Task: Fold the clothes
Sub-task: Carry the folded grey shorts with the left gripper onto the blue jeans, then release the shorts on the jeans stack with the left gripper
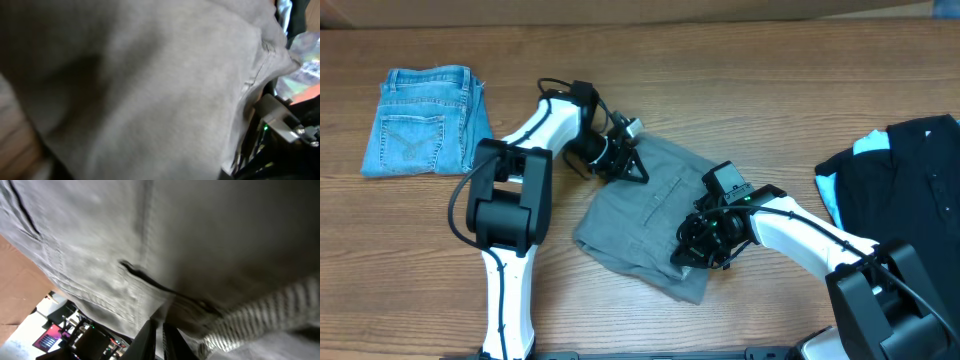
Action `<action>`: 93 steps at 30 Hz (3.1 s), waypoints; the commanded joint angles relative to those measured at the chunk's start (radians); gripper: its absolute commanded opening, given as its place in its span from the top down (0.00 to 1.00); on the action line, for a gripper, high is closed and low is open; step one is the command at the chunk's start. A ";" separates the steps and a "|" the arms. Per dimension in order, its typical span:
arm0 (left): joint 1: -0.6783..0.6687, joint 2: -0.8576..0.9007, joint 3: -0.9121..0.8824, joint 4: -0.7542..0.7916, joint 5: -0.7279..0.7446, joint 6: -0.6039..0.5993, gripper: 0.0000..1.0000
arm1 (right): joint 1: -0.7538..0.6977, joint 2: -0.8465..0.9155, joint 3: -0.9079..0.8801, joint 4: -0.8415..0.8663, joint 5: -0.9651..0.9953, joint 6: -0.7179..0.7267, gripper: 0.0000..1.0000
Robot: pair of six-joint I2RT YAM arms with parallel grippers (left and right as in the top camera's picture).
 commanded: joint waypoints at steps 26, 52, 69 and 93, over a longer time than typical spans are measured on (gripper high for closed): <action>0.260 0.027 0.536 -0.117 -0.243 -0.317 0.96 | 0.003 -0.182 0.106 -0.169 0.139 -0.003 0.95; 0.772 0.024 0.566 0.433 0.085 -0.896 0.96 | 0.003 -0.182 0.106 -0.177 0.095 0.080 0.95; 0.782 -0.192 0.566 0.252 -0.197 -0.700 0.96 | 0.003 -0.182 0.106 -0.171 0.081 0.078 0.95; 0.812 -0.211 0.556 -0.083 -0.722 -0.424 0.43 | 0.003 -0.182 0.106 -0.179 0.055 0.052 0.95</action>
